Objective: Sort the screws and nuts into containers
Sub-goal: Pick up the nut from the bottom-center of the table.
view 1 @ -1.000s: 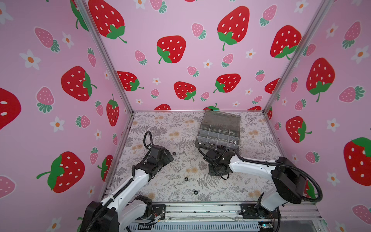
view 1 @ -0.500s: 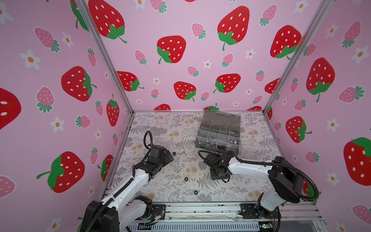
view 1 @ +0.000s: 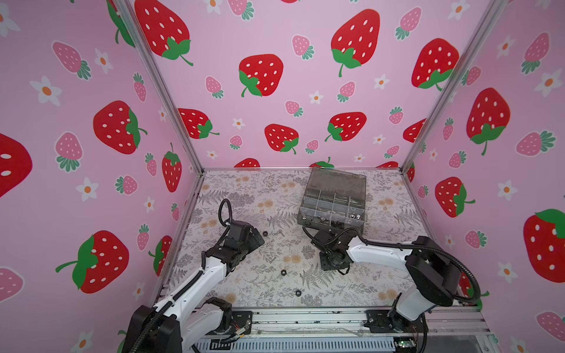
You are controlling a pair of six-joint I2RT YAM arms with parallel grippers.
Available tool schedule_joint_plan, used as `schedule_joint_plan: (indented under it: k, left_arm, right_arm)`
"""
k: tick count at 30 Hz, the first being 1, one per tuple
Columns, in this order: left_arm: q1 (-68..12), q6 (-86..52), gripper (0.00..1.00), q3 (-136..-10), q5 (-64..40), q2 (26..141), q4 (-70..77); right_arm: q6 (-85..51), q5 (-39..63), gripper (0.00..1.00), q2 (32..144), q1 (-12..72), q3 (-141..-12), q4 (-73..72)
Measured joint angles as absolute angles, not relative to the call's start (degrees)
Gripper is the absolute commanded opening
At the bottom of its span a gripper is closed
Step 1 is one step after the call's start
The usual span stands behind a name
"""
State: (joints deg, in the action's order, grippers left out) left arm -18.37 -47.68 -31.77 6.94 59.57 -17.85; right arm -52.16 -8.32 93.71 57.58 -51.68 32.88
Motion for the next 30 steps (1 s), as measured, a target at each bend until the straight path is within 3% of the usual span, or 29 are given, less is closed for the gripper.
schedule_joint_plan:
  k: [13, 30]
  left_arm:
    - [-18.35, -47.77, 0.99, -31.77, 6.92, 59.18, -17.87]
    - [-18.35, -47.77, 0.99, -31.77, 6.98, 59.18, -17.91]
  right_arm:
    - [-51.13, -7.33, 0.29, 93.03, 57.49, -50.74, 31.75]
    - [-49.67, -7.2, 0.06, 93.38, 57.23, -51.62, 32.16]
